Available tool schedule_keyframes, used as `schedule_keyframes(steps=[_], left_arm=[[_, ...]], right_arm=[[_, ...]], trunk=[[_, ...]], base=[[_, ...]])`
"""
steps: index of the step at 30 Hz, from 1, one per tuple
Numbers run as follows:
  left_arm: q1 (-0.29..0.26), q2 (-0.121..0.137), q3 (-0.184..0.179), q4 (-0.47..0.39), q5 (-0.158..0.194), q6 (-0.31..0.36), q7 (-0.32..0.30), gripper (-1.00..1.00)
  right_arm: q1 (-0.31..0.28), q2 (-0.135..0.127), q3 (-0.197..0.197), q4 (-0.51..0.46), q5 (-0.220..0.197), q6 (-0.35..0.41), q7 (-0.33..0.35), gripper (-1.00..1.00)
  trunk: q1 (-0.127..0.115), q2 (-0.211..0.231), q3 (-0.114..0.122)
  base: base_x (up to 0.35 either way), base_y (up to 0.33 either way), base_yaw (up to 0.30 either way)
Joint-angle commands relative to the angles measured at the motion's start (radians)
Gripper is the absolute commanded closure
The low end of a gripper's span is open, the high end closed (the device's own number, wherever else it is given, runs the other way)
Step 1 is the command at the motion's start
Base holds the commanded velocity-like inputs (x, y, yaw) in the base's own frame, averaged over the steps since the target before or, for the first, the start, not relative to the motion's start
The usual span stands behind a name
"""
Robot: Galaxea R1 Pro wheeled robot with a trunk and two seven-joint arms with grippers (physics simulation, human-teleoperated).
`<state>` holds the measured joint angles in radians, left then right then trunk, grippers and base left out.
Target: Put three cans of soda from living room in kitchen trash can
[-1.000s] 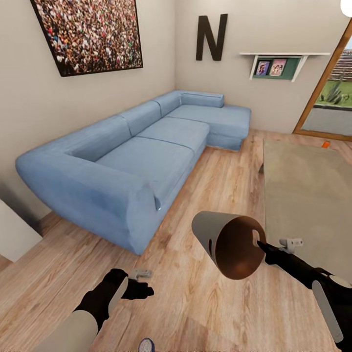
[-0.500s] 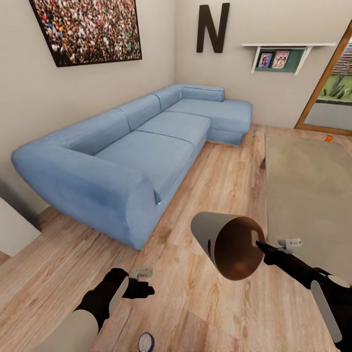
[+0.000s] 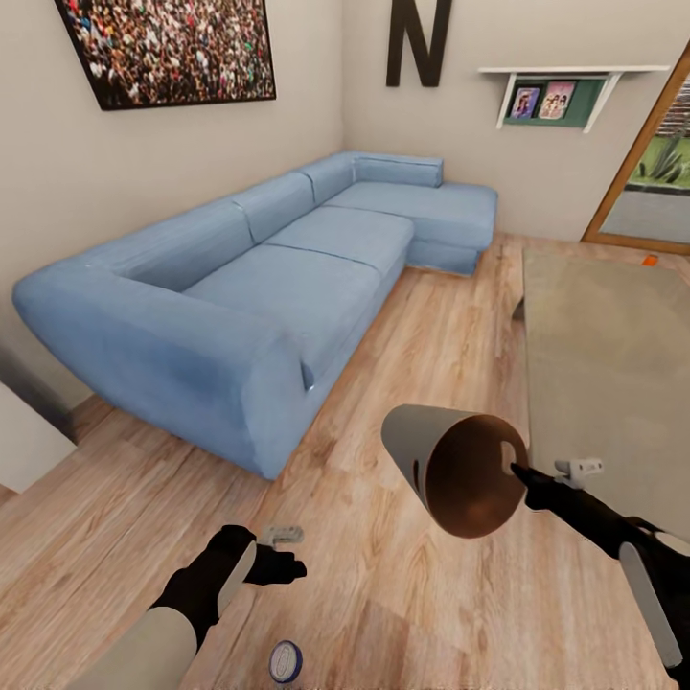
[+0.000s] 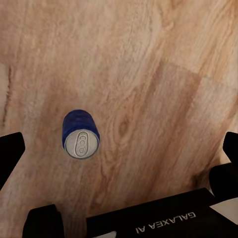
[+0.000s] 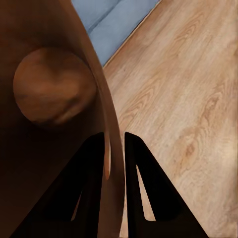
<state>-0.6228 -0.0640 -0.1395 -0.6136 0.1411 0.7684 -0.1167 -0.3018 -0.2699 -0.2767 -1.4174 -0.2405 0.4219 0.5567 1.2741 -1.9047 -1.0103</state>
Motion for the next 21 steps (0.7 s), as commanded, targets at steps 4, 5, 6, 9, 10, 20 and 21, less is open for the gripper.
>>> schedule_keyframes(steps=[4,5,6,9,10,20,21], left_arm=[[0.000,0.000,0.000,-0.001,0.000,0.000,-0.003,-1.00],[0.000,0.000,0.000,-0.001,0.000,0.000,-0.003,-1.00],[0.000,0.000,0.000,-0.001,0.000,0.000,-0.004,-1.00],[0.000,0.000,0.000,-0.002,0.000,0.000,-0.004,-1.00],[0.000,0.000,0.000,-0.003,0.000,0.000,-0.004,-1.00],[0.000,-0.001,0.000,-0.003,0.000,0.001,-0.005,-1.00],[0.000,-0.001,0.000,-0.003,0.000,0.002,-0.005,-1.00]], right_arm=[[-0.001,-0.001,-0.001,-0.089,-0.016,0.082,0.005,1.00],[-0.001,-0.001,-0.002,-0.103,-0.016,0.090,0.005,1.00],[-0.001,-0.001,-0.002,-0.115,-0.016,0.098,0.005,1.00],[-0.008,-0.002,-0.003,-0.150,-0.016,0.131,0.005,1.00],[-0.012,-0.002,-0.003,-0.156,-0.016,0.142,0.005,1.00],[-0.032,-0.002,-0.003,-0.167,-0.016,0.167,0.005,1.00],[-0.033,-0.002,-0.003,-0.167,-0.016,0.168,0.005,1.00]], trunk=[[0.015,-0.028,-0.015],[0.019,-0.035,-0.019],[0.023,-0.042,-0.022],[0.035,-0.063,-0.032],[0.038,-0.070,-0.035],[0.077,-0.140,-0.066],[0.081,-0.147,-0.069]], base=[[0.000,0.000,0.000],[0.000,0.000,0.000],[0.000,0.000,0.000],[0.000,0.000,0.000],[0.000,0.000,0.000],[0.000,0.000,0.000],[0.000,0.000,0.000]])
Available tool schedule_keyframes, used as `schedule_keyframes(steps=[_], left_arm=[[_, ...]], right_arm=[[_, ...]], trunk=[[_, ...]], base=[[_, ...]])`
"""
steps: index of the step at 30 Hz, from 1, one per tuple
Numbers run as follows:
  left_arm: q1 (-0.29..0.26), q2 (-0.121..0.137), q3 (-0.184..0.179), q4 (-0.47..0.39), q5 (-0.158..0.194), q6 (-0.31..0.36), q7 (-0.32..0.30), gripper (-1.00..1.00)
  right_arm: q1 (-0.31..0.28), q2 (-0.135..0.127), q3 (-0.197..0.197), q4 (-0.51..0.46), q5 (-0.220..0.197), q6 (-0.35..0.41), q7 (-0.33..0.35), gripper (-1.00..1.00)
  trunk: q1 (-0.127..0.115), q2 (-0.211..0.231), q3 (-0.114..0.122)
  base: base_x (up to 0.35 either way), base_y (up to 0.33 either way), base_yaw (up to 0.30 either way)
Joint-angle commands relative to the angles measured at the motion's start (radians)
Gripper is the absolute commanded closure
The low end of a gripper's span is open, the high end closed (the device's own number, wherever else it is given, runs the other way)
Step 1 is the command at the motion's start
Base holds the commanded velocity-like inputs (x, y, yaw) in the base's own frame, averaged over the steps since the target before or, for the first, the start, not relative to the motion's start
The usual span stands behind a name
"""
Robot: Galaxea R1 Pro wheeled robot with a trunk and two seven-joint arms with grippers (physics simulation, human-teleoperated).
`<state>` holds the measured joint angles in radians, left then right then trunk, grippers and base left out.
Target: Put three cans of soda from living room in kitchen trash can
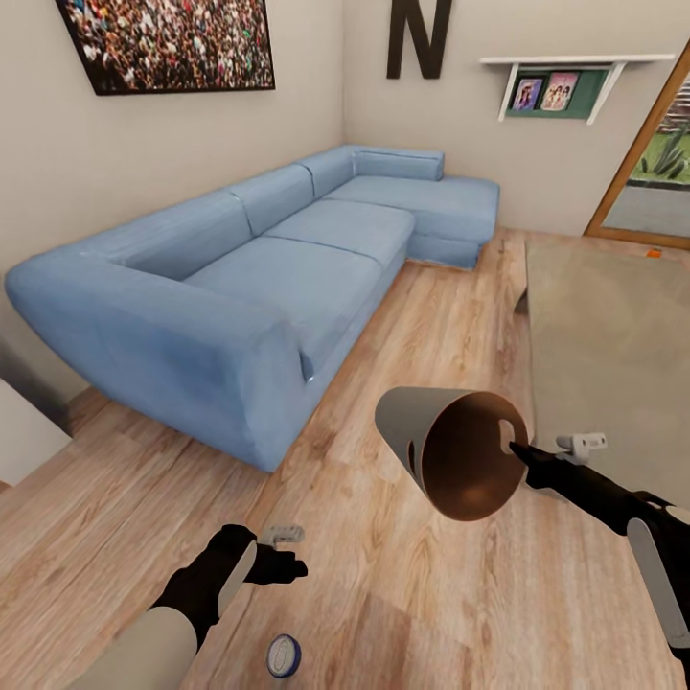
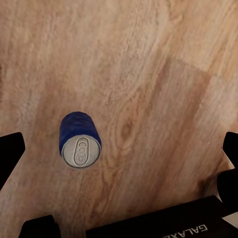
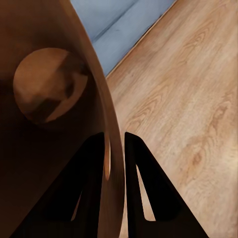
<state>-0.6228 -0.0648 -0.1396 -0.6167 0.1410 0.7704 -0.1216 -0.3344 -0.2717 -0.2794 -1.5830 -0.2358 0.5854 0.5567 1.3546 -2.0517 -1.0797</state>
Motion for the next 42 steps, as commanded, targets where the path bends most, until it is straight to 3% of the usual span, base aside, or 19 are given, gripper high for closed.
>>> schedule_keyframes(steps=[1,12,42], left_arm=[[0.000,0.000,0.000,0.000,0.000,0.000,0.000,-1.00],[0.000,-0.002,-0.001,0.001,-0.001,0.001,0.005,-1.00],[0.000,-0.001,-0.062,0.007,-0.004,0.003,0.011,-1.00]], right_arm=[[-0.001,0.000,0.000,-0.001,-0.020,0.005,0.005,1.00],[-0.004,0.000,-0.001,-0.002,-0.020,0.062,0.005,1.00],[-0.023,-0.001,0.000,-0.002,-0.019,0.067,0.001,1.00]], trunk=[[0.004,-0.007,-0.003],[0.046,-0.084,-0.049],[0.153,-0.280,-0.184]], base=[[0.000,0.000,0.000],[0.000,0.000,0.000],[0.000,0.000,0.000]])
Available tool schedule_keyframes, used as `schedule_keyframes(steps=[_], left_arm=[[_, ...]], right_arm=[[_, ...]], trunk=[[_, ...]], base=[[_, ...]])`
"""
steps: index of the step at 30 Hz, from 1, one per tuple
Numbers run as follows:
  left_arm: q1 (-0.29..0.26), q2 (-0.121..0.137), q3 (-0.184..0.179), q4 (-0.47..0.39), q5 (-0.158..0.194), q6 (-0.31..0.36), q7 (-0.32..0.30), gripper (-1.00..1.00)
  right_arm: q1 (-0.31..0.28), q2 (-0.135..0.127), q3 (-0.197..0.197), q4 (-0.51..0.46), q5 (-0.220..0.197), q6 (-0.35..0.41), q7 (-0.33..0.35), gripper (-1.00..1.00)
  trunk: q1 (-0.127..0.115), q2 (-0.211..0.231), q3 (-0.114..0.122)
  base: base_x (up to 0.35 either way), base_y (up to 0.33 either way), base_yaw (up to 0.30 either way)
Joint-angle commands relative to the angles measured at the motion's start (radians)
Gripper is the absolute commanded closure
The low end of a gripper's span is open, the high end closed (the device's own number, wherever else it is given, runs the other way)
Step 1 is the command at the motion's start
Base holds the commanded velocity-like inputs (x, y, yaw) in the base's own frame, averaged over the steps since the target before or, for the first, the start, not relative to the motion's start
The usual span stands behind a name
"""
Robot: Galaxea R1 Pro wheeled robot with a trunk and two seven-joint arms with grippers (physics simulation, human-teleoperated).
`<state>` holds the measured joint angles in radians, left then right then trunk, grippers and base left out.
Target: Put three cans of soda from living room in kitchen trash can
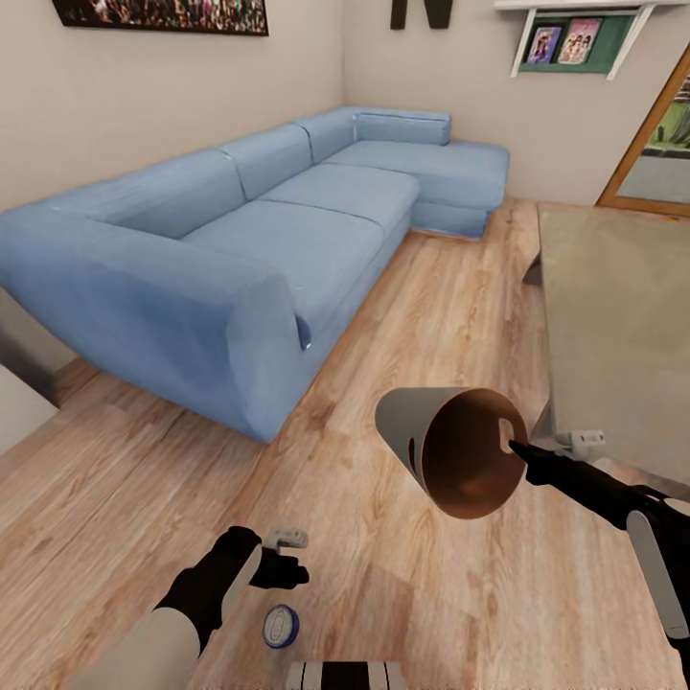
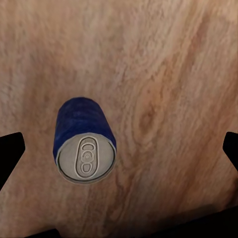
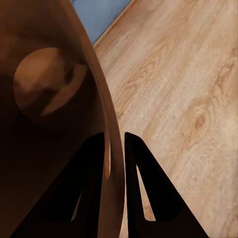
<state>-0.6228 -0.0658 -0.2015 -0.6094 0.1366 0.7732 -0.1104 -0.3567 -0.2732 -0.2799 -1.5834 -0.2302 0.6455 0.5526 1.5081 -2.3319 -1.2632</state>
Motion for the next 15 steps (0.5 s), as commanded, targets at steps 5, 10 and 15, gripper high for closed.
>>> schedule_keyframes(steps=[5,10,15], left_arm=[[0.000,0.001,-0.001,-0.004,0.001,0.000,0.000,-1.00],[0.000,0.001,-0.001,-0.005,0.001,0.000,0.001,-1.00],[0.000,0.000,0.000,-0.005,0.000,0.000,0.001,-1.00]], right_arm=[[0.001,0.001,0.001,-0.001,-0.024,0.006,0.003,1.00],[0.000,0.001,0.001,-0.001,-0.024,0.006,0.003,1.00],[0.001,0.000,0.001,-0.001,-0.024,0.006,0.003,1.00]], trunk=[[0.000,0.000,-0.007],[0.000,0.000,-0.010],[0.000,0.000,-0.011]], base=[[-0.004,0.000,0.000],[-0.190,0.000,0.000],[-0.284,0.000,0.000]])
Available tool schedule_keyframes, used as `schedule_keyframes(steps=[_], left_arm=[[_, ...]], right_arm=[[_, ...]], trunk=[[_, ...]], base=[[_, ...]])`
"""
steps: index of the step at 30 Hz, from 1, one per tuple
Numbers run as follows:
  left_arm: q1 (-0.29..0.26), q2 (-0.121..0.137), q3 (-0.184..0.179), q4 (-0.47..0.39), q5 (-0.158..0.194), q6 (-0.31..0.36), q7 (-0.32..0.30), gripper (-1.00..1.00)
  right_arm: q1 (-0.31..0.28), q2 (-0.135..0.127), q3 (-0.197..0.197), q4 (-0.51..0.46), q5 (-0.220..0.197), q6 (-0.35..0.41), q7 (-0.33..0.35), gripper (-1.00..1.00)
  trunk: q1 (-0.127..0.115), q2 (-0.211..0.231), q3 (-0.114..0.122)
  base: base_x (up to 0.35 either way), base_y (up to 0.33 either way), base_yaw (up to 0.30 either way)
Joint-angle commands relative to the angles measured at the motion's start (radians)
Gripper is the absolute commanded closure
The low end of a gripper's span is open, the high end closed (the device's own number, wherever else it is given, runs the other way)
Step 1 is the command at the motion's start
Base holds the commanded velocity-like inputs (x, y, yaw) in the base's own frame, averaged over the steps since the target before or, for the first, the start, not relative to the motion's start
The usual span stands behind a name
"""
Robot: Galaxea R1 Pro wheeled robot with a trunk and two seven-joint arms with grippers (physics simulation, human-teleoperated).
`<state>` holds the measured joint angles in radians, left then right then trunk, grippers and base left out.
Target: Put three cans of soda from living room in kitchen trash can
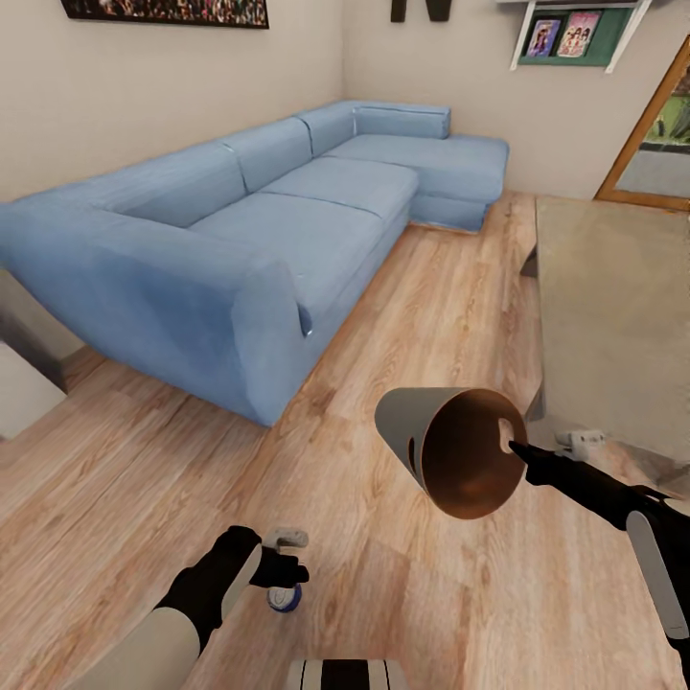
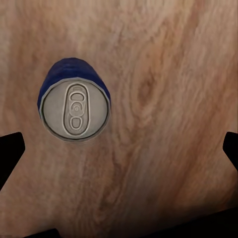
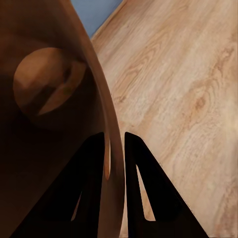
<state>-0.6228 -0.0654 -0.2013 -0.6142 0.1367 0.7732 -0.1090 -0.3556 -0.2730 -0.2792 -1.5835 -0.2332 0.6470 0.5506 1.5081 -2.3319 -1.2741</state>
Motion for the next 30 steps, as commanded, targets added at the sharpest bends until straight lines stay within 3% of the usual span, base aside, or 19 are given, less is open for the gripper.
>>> schedule_keyframes(steps=[1,30], left_arm=[[0.000,0.000,0.000,0.000,0.000,0.000,0.000,-1.00],[0.003,0.004,0.001,-0.005,0.004,-0.018,-0.010,-1.00]], right_arm=[[0.000,0.000,0.000,-0.001,-0.021,0.005,0.005,1.00],[0.001,0.001,0.007,-0.001,-0.020,0.003,0.005,1.00]], trunk=[[0.000,0.000,0.000],[0.000,0.000,0.000]], base=[[-0.179,0.000,0.000],[-0.017,0.011,0.000]])
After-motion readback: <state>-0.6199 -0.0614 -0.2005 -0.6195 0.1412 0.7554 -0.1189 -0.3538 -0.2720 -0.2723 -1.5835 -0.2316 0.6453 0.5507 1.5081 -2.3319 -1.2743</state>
